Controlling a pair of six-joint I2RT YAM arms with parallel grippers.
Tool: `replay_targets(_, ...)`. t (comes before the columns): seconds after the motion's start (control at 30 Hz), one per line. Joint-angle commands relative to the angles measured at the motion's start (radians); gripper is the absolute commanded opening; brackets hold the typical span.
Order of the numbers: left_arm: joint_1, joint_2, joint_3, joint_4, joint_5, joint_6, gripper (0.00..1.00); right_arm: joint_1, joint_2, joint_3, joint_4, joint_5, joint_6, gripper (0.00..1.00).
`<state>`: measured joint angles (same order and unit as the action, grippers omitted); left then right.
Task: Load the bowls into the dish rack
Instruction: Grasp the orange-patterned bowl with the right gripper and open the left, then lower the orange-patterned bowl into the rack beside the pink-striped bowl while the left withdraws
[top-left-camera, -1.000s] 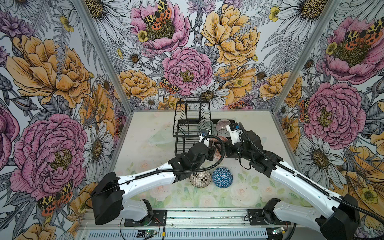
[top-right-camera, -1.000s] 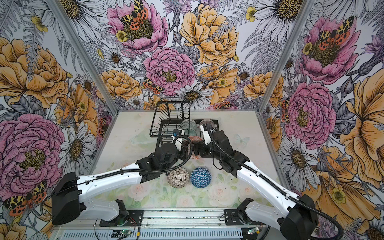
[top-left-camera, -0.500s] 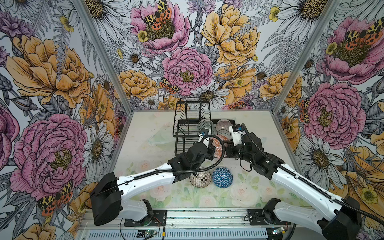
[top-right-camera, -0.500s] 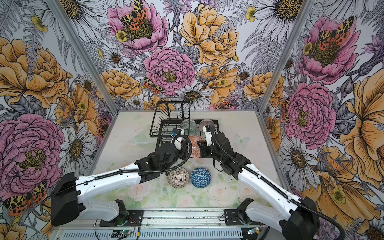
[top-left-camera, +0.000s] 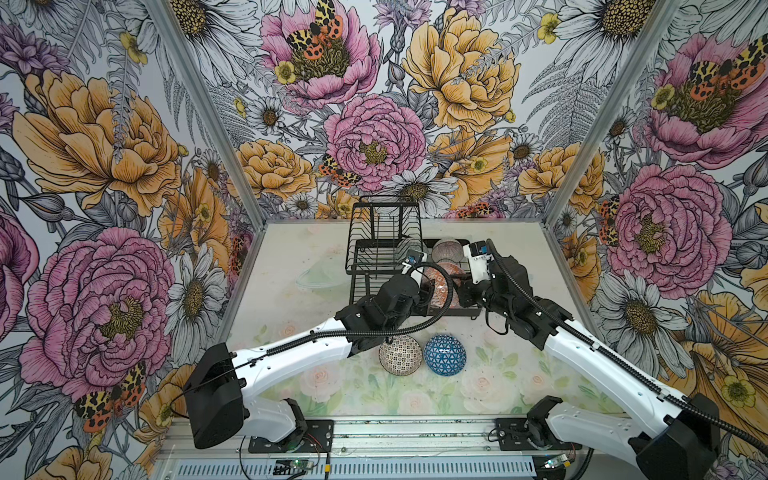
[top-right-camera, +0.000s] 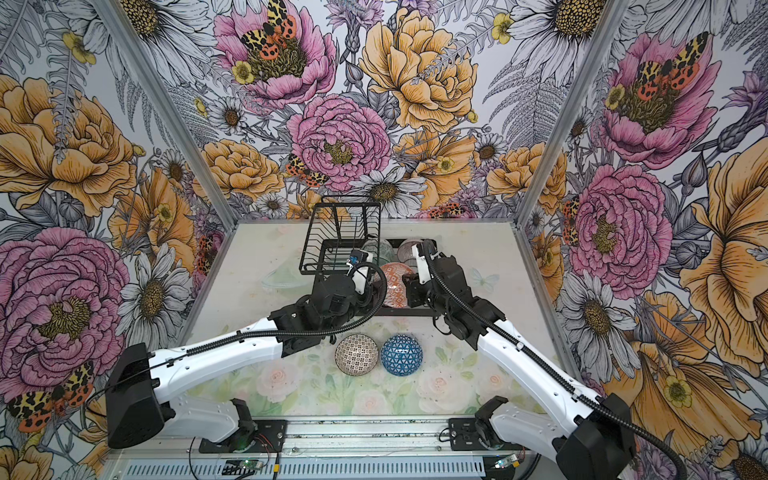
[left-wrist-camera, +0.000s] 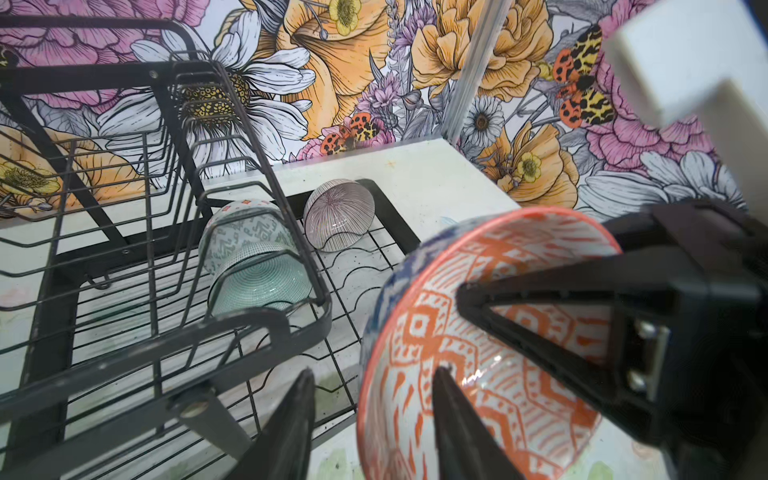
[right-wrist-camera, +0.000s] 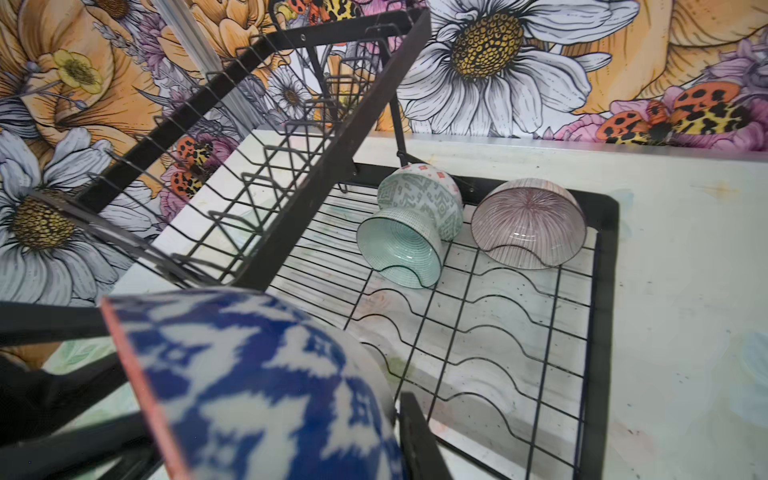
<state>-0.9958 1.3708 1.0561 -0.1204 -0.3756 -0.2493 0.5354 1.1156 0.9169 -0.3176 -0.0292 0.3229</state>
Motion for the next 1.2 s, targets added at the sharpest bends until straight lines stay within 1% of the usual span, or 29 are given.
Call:
replay_targets(0.0,0.017,0.013,0.046,-0.123,0.064,0.025,0.83,-0.019,0.011,0.035,0.034,0.057,-0.105,0.00)
replay_targets(0.07,0.020,0.009,0.054,-0.161,0.070,0.027,0.97,-0.025,0.010,0.029,0.038,0.092,-0.155,0.00)
replay_targets(0.1,0.024,0.007,0.058,-0.178,0.077,0.023,0.99,-0.029,0.009,0.025,0.042,0.111,-0.182,0.00)
replay_targets(0.27,0.029,-0.007,0.045,-0.214,0.111,0.009,0.99,-0.044,0.003,-0.018,0.099,0.185,-0.318,0.00)
replay_targets(0.37,0.027,-0.022,0.027,-0.214,0.074,0.008,0.99,-0.050,0.008,-0.045,0.166,0.247,-0.394,0.00)
replay_targets(0.43,0.030,-0.041,0.026,-0.223,0.058,0.011,0.99,-0.054,0.017,-0.065,0.236,0.288,-0.452,0.00)
replay_targets(0.6,0.042,-0.103,0.092,-0.337,-0.001,0.040,0.99,-0.064,0.069,-0.130,0.485,0.360,-0.643,0.00)
replay_targets(0.63,0.042,-0.120,0.102,-0.354,-0.023,0.041,0.99,-0.067,0.090,-0.129,0.519,0.375,-0.676,0.00)
replay_targets(0.7,0.046,-0.158,0.090,-0.354,-0.030,0.046,0.99,-0.073,0.139,-0.111,0.560,0.396,-0.723,0.00)
replay_targets(0.8,0.047,-0.200,0.044,-0.343,-0.042,0.051,0.99,-0.081,0.212,-0.090,0.642,0.403,-0.786,0.00)
replay_targets(0.9,0.060,-0.210,0.030,-0.348,-0.048,0.076,0.99,-0.084,0.283,-0.071,0.729,0.400,-0.850,0.00)
replay_targets(0.97,0.077,-0.209,0.037,-0.347,-0.039,0.094,0.99,-0.086,0.329,-0.059,0.764,0.387,-0.897,0.00)
replay_targets(1.07,0.084,-0.210,0.036,-0.346,-0.068,0.096,0.99,-0.086,0.389,-0.041,0.810,0.360,-0.968,0.00)
replay_targets(1.17,0.082,-0.227,-0.009,-0.305,-0.061,0.083,0.99,-0.086,0.431,-0.031,0.850,0.351,-1.025,0.00)
